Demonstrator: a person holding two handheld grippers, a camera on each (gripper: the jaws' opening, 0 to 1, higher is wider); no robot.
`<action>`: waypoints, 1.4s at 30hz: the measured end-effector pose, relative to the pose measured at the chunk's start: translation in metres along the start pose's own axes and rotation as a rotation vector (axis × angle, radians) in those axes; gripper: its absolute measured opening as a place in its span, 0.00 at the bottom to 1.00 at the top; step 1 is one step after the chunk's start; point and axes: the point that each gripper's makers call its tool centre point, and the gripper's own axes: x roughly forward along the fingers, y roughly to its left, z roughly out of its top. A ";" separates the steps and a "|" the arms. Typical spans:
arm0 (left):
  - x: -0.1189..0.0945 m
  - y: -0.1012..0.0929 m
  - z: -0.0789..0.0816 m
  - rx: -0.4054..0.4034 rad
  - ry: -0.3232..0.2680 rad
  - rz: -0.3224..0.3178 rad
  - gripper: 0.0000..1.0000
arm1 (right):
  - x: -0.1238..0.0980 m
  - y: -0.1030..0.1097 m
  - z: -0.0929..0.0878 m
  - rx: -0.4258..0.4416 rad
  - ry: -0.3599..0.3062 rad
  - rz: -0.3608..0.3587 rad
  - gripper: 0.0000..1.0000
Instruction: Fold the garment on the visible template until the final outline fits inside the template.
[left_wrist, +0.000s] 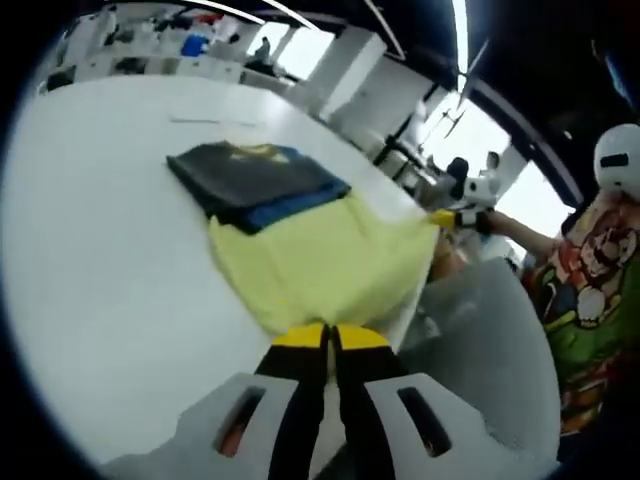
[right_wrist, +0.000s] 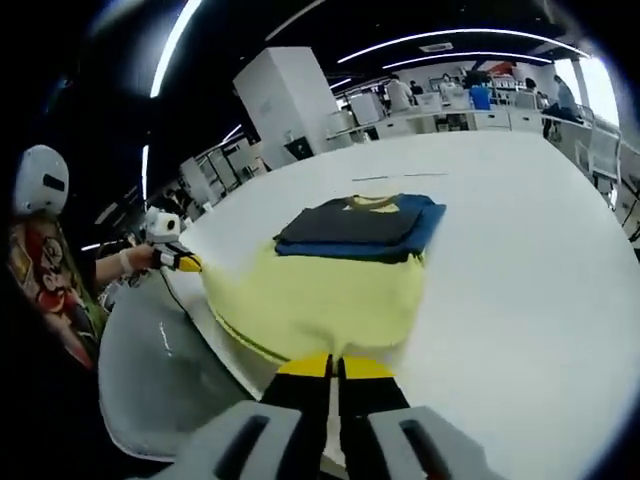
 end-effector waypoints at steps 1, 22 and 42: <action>0.000 0.001 0.004 0.004 -0.010 0.003 0.00 | 0.000 0.001 0.003 -0.003 -0.003 -0.001 0.00; 0.017 0.075 0.143 0.196 -0.172 0.189 0.00 | 0.055 -0.073 0.157 -0.256 -0.152 -0.109 0.00; 0.078 0.147 0.162 0.096 -0.133 0.243 0.00 | 0.144 -0.140 0.183 -0.259 -0.071 -0.193 0.00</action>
